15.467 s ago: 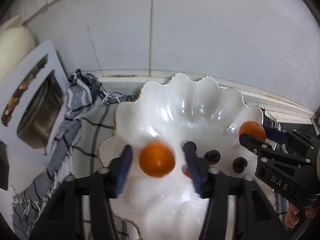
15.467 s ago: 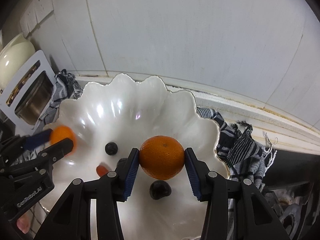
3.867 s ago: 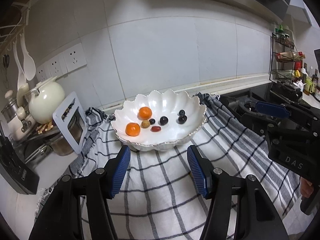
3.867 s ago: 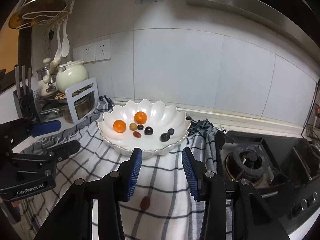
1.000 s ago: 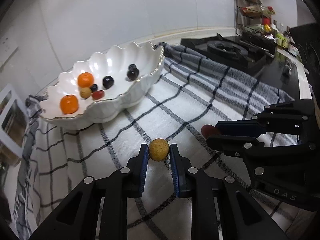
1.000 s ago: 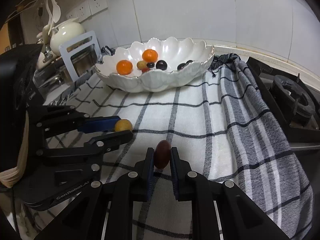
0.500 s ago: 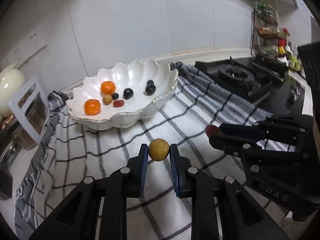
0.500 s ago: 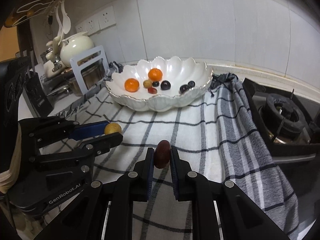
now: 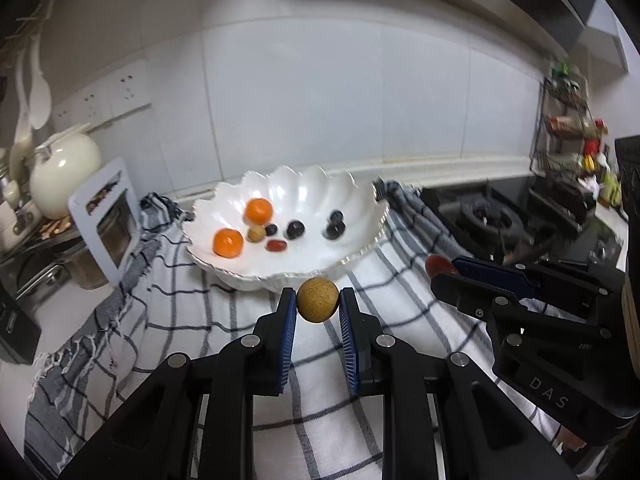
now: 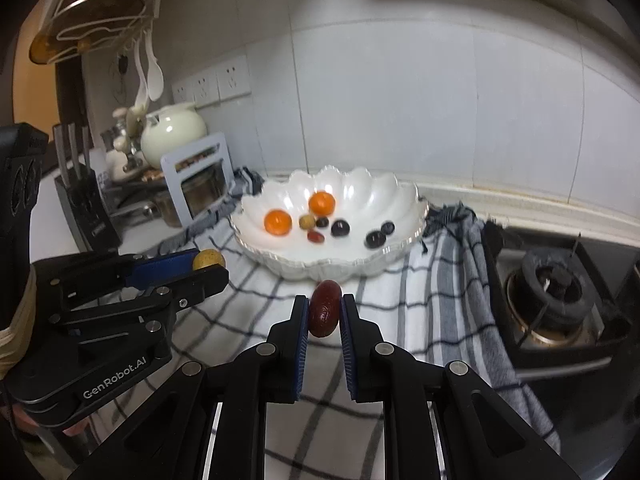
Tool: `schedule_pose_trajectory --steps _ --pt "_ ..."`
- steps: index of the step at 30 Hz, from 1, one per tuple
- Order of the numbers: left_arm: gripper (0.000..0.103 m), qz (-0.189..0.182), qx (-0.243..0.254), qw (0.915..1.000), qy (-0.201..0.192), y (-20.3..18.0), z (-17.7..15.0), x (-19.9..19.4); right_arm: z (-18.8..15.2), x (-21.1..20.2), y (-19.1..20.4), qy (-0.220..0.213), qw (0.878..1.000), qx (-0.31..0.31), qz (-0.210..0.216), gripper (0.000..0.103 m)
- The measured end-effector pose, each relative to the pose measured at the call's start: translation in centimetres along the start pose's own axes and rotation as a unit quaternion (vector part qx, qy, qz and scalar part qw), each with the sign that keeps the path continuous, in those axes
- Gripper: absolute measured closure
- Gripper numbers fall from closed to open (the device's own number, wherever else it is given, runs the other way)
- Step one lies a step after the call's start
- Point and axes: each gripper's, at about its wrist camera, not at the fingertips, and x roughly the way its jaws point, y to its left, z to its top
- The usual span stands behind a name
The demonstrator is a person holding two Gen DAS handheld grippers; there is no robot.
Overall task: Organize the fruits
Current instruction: 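Lift and carry the longan and red date over the white bowl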
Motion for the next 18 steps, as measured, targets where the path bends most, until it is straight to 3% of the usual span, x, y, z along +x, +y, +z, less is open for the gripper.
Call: schedule_pose_trajectory --steps 8,18 --pt "0.080 0.015 -0.016 0.9994 -0.028 0.8 1.7 -1.1 2.5 -0.5 0.3 -0.031 0.999 -0.021 0.002 0.086" --pt "0.080 0.028 -0.032 0.9979 -0.048 1.8 4.9 -0.2 5.4 1.5 -0.3 -0.037 0.999 -0.025 0.008 0.086"
